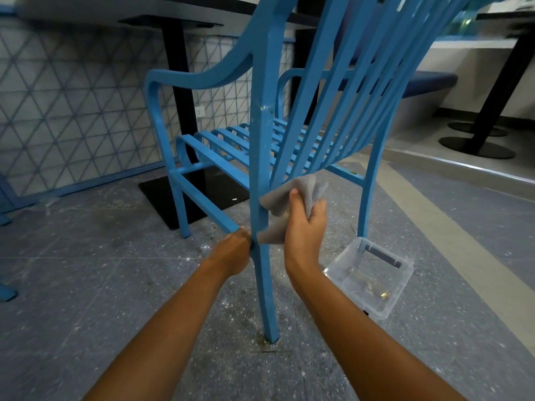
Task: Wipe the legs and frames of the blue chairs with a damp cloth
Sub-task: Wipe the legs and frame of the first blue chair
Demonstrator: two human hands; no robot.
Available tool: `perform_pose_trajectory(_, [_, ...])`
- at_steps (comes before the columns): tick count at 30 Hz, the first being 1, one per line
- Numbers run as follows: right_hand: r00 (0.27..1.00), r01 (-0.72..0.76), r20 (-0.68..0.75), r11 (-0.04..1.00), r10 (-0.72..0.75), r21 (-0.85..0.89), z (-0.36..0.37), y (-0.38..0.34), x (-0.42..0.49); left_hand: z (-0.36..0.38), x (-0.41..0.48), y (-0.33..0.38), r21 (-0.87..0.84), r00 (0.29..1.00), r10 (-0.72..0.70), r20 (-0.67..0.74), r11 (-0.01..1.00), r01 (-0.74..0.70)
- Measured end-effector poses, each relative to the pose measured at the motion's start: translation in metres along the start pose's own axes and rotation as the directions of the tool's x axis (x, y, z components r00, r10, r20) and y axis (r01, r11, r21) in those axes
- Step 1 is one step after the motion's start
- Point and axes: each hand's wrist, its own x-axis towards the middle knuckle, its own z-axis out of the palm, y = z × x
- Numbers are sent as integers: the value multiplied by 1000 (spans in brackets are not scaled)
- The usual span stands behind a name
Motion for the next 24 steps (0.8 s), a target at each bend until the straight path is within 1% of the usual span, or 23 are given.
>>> perform_pose_trajectory(2, [997, 60, -53, 998, -59, 14, 13, -14, 4, 1, -1, 1, 15, 999, -22, 25, 1000, 22])
perform_pose_trajectory(6, [982, 131, -146, 990, -123, 46, 38, -39, 14, 1, 4, -3, -18, 993, -52, 102, 998, 54])
perform_pose_trajectory(9, [970, 153, -207, 980, -124, 126, 56, -55, 22, -4, 3, 1, 36, 984, -93, 150, 995, 89])
perform_pose_trajectory(12, [965, 190, -222, 958, -141, 217, 71, -73, 26, -5, 2, 1, 66, 987, -61, 152, 996, 52])
perform_pose_trajectory(14, [963, 234, -196, 938, -187, 254, 80, -86, 27, -5, 3, -3, 75, 984, -56, 169, 996, 44])
perform_pose_trajectory(16, [952, 291, -167, 925, -255, 243, 88, -95, 30, -6, 3, -4, 73, 980, -47, 192, 997, 33])
perform_pose_trajectory(18, [937, 347, -114, 921, -331, 176, 96, -98, 30, -7, 1, -3, 66, 982, -27, 189, 998, 14])
perform_pose_trajectory(21, [908, 417, 18, 907, -418, 55, 105, -92, 30, -6, 2, -2, 49, 985, -28, 172, 999, 20])
perform_pose_trajectory(24, [846, 530, 147, 839, -513, -121, 109, -79, 32, -7, 1, -2, 51, 984, -25, 175, 999, 16])
